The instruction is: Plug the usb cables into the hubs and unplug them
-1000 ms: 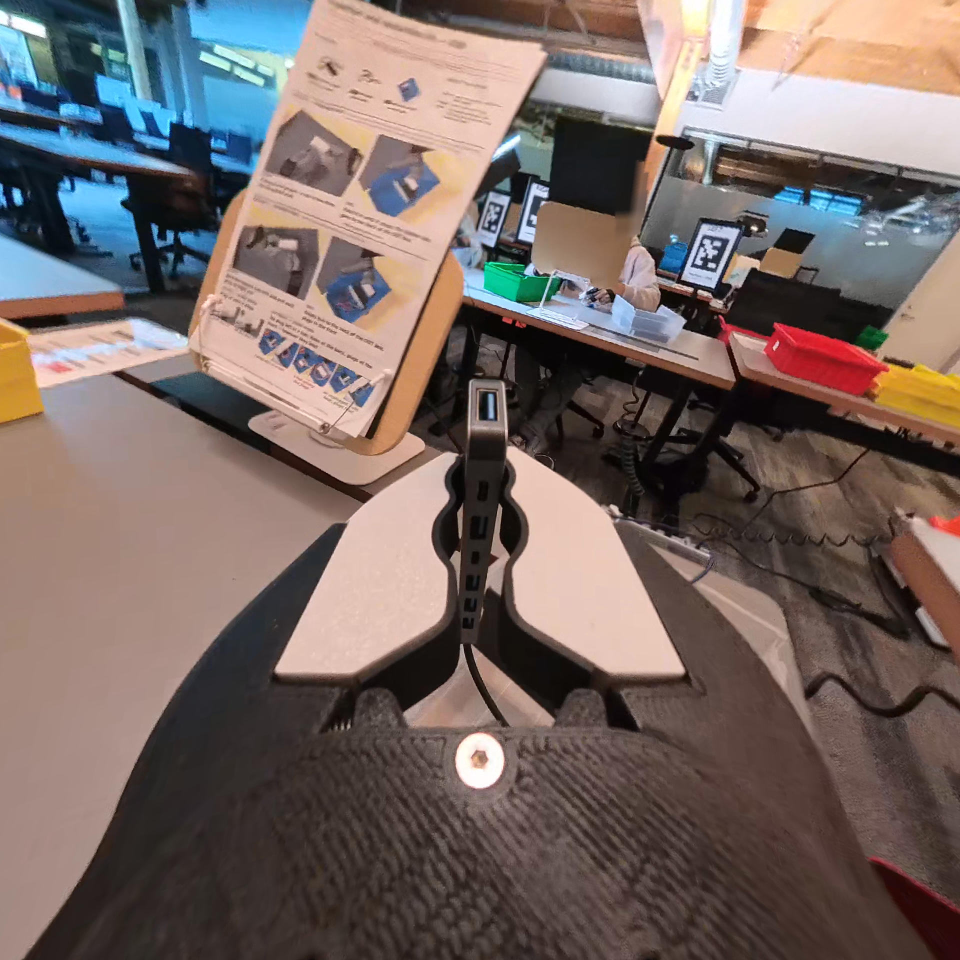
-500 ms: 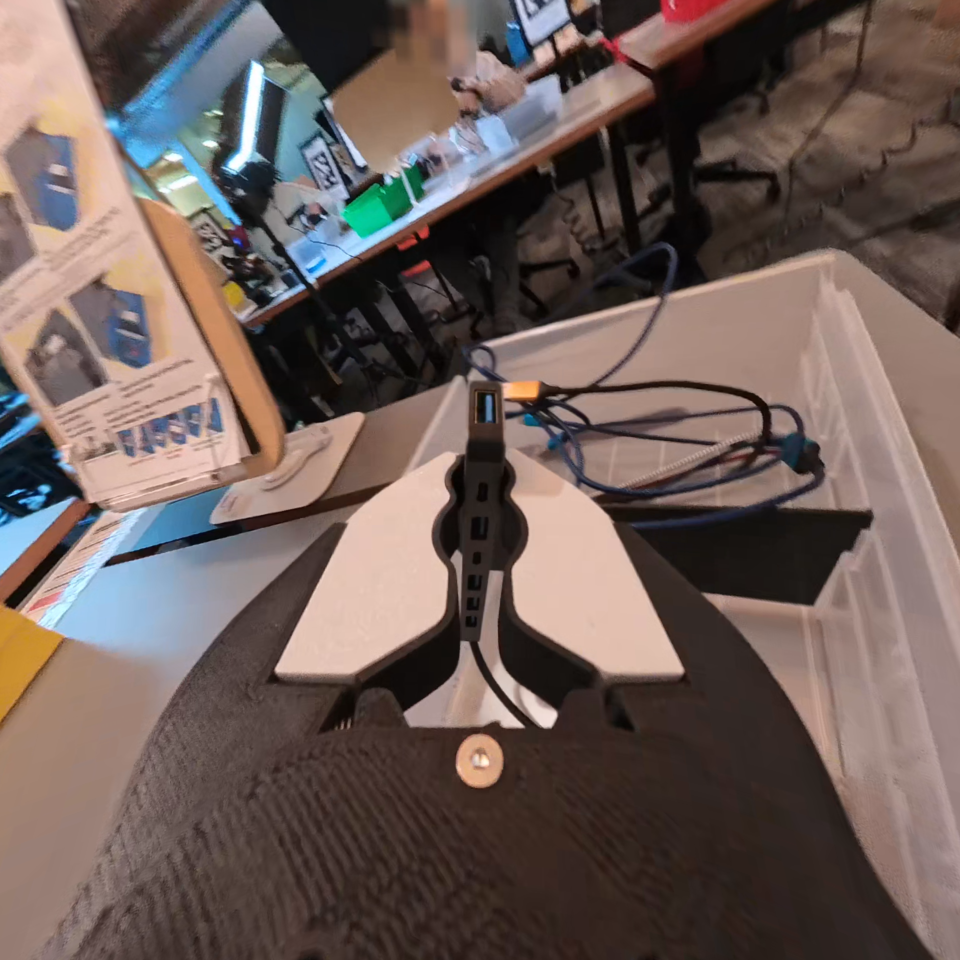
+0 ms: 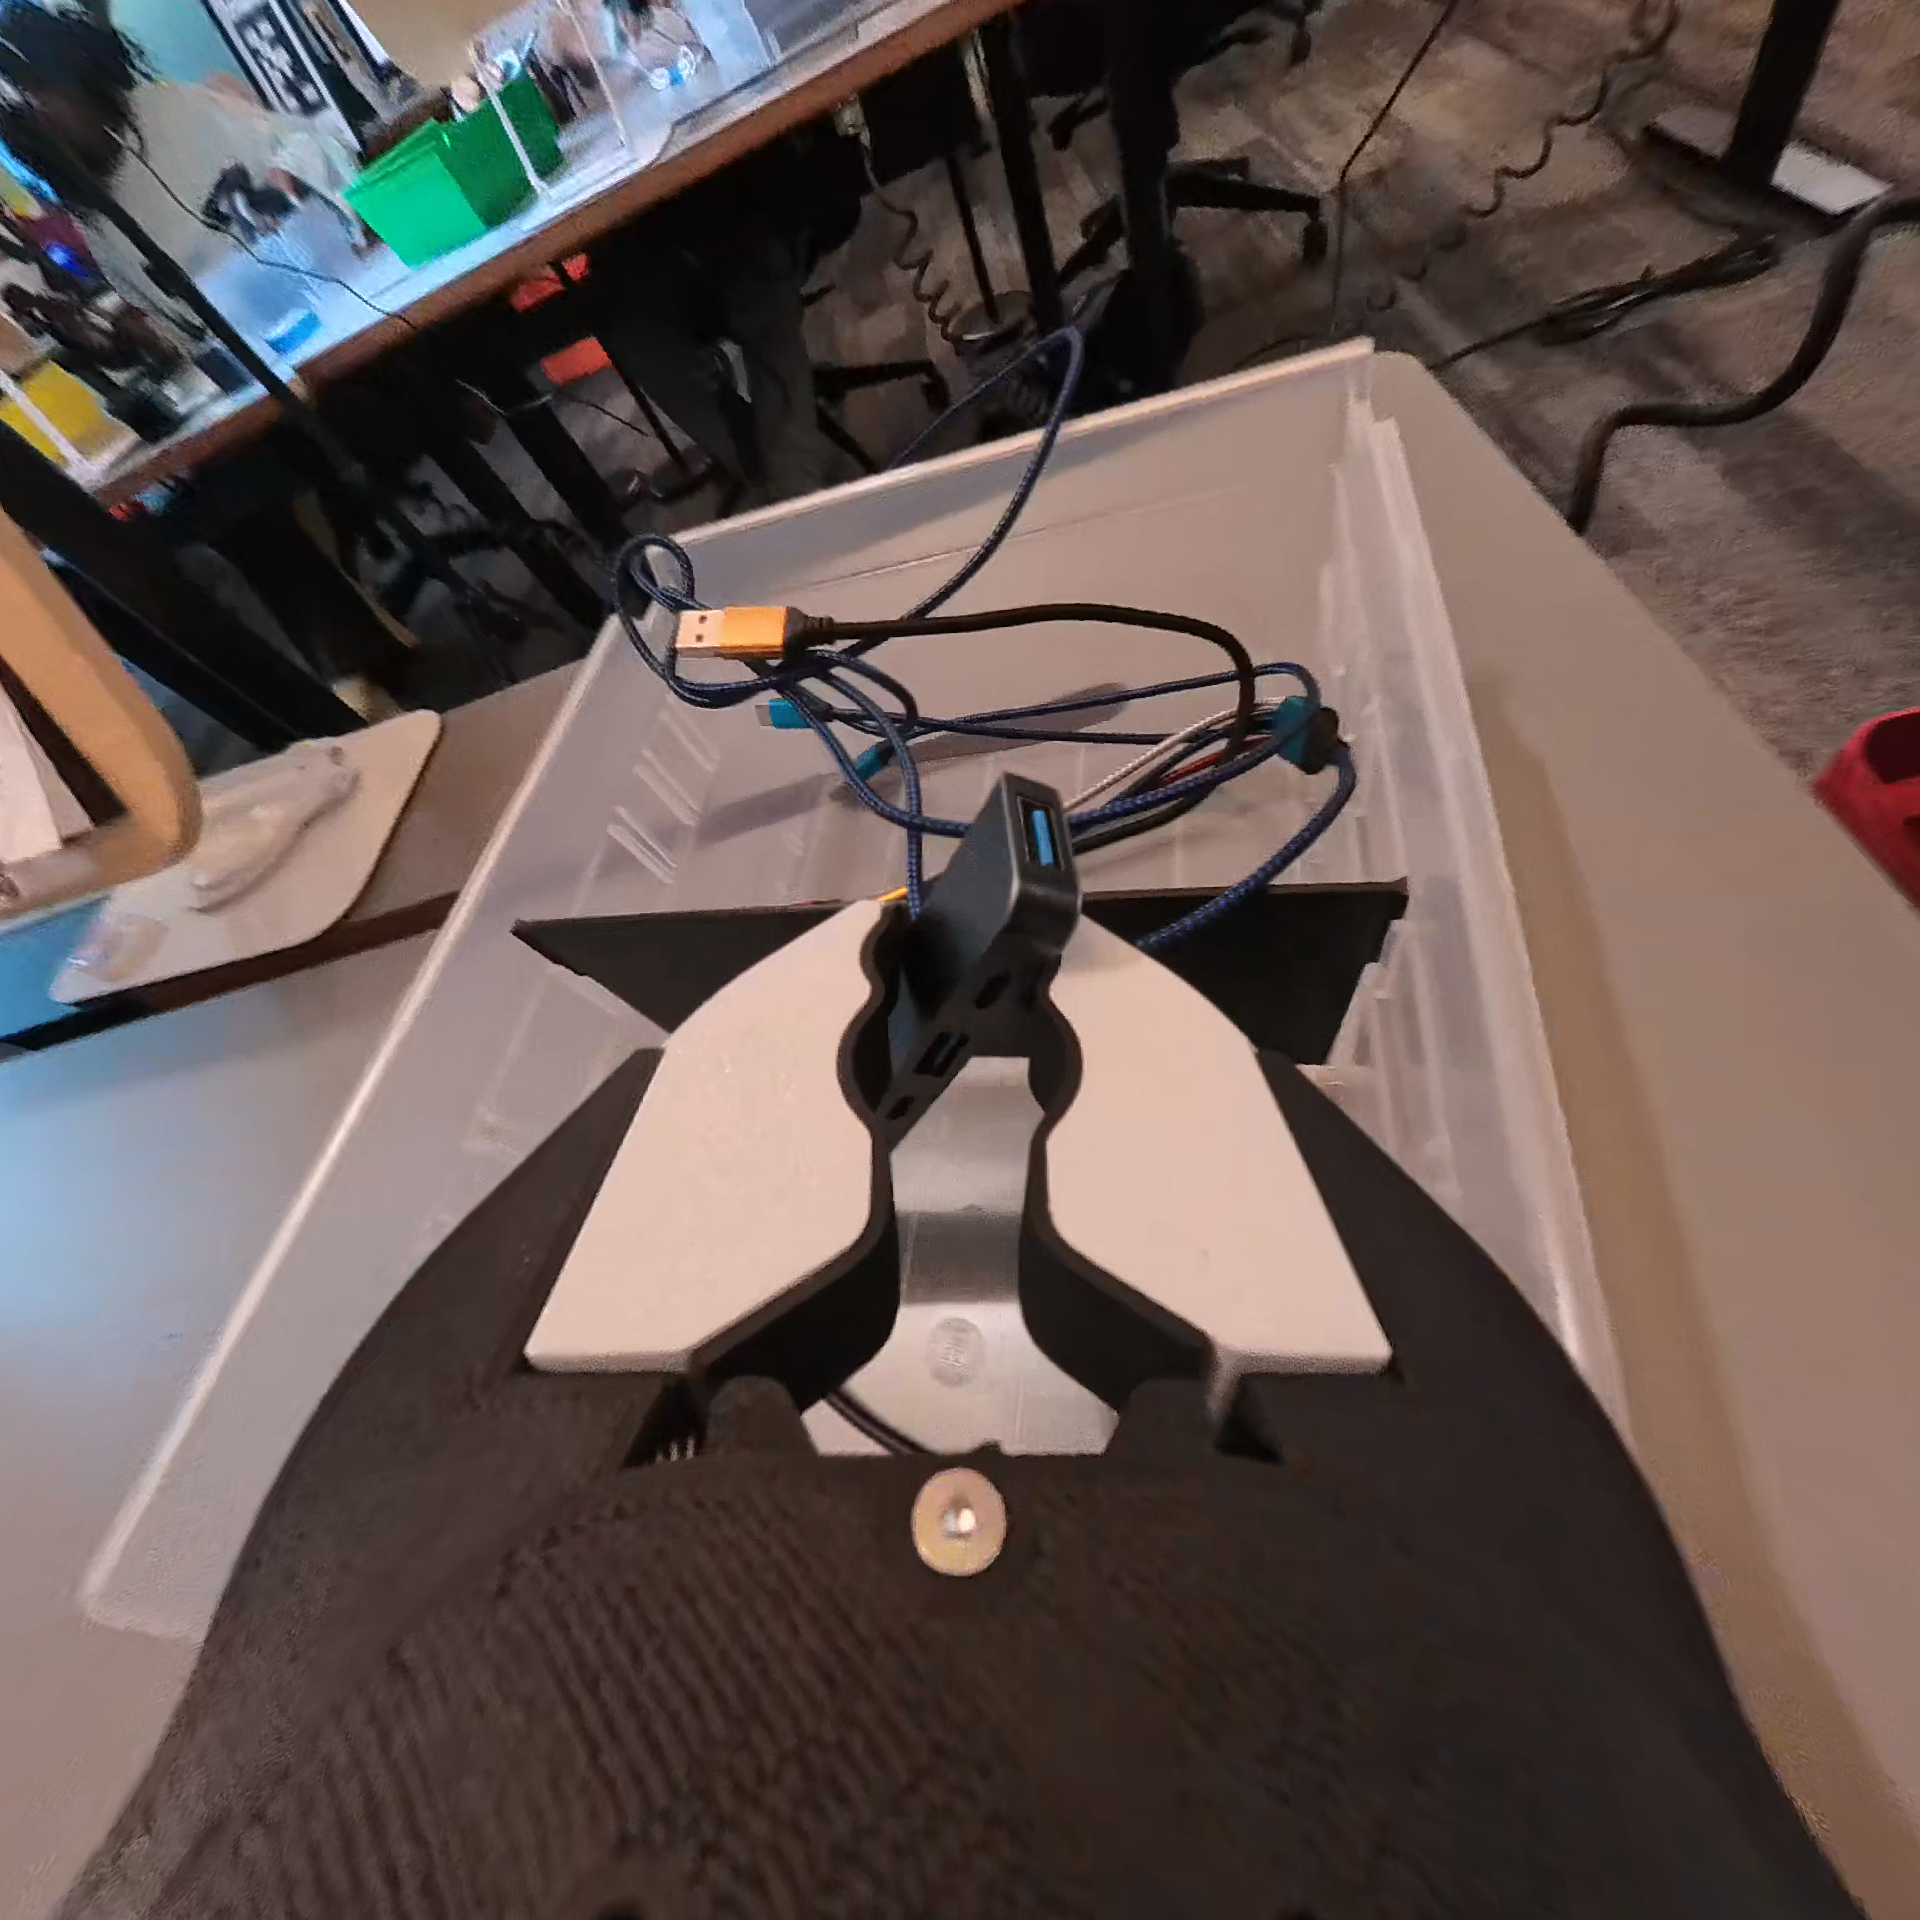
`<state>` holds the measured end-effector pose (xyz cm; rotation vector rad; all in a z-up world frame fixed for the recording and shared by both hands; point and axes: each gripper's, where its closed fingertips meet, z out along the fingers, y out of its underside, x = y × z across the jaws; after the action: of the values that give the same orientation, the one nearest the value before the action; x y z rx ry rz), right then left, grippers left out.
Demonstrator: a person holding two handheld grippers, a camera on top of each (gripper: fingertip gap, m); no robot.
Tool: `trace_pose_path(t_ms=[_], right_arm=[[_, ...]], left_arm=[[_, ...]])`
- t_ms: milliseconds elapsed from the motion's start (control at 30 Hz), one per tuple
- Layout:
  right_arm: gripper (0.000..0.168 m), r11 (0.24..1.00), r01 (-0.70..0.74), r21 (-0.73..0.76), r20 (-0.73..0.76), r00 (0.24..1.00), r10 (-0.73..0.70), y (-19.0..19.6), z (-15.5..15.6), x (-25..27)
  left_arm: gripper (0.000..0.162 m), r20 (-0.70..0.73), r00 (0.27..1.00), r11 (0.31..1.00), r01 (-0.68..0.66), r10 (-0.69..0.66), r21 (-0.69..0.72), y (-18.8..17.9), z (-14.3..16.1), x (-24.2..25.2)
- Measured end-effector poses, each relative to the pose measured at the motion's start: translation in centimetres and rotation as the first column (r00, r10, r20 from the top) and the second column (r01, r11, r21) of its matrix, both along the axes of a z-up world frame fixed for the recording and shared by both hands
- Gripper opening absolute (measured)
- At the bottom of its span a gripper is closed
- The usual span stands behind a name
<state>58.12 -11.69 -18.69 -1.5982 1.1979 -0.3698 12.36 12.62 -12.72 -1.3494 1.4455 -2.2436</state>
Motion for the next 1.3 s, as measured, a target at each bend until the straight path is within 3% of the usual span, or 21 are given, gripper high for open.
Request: trace_pose_path(t_ms=[167,300,400,667,900,1067,1133,1300], right_arm=[[0.026,0.993,0.033,-0.114,0.006,0.999,-0.032,-1.0,-0.2,-0.5],[0.061,0.916,0.016,-0.402,0.047,0.999,0.003,-1.5,-0.2,-1.0],[0.065,0.861,-0.019,-0.508,0.069,0.996,0.062,-1.5,0.2,-1.5],[0.065,0.872,0.024,-0.488,0.169,0.983,0.068,-1.7,3.6,-3.1],[0.069,0.908,-0.004,-0.42,0.301,0.943,0.143,-0.5,5.7,-8.1],[0.063,0.953,-0.03,-0.3,0.292,0.949,0.122,-0.3,4.3,-12.4],[0.063,0.937,-0.105,-0.333,0.254,0.947,0.197,1.0,2.4,-14.0],[0.059,0.914,-0.059,-0.401,0.251,0.953,0.171,1.3,1.6,-12.8]], left_arm=[[0.009,0.004,1.0,1.0,-0.009,0.009,0.001,0.3,0.3,-0.2],[0.009,0.012,1.0,1.0,-0.013,0.013,-0.001,0.5,0.7,-0.5],[0.009,0.02,1.0,1.0,-0.018,0.018,0.003,0.7,1.0,-0.6],[0.01,0.031,0.999,1.0,-0.013,0.013,0.004,0.5,1.5,-0.8],[0.009,0.032,0.999,1.0,-0.023,0.023,0.006,0.7,1.8,-1.0],[0.009,0.028,0.999,1.0,-0.03,0.03,0.008,0.8,1.8,-1.0],[0.009,0.024,0.999,1.0,-0.024,0.024,0.004,0.6,1.7,-1.0],[0.009,0.007,1.0,1.0,0.005,-0.005,0.009,-0.4,1.4,-1.0]])
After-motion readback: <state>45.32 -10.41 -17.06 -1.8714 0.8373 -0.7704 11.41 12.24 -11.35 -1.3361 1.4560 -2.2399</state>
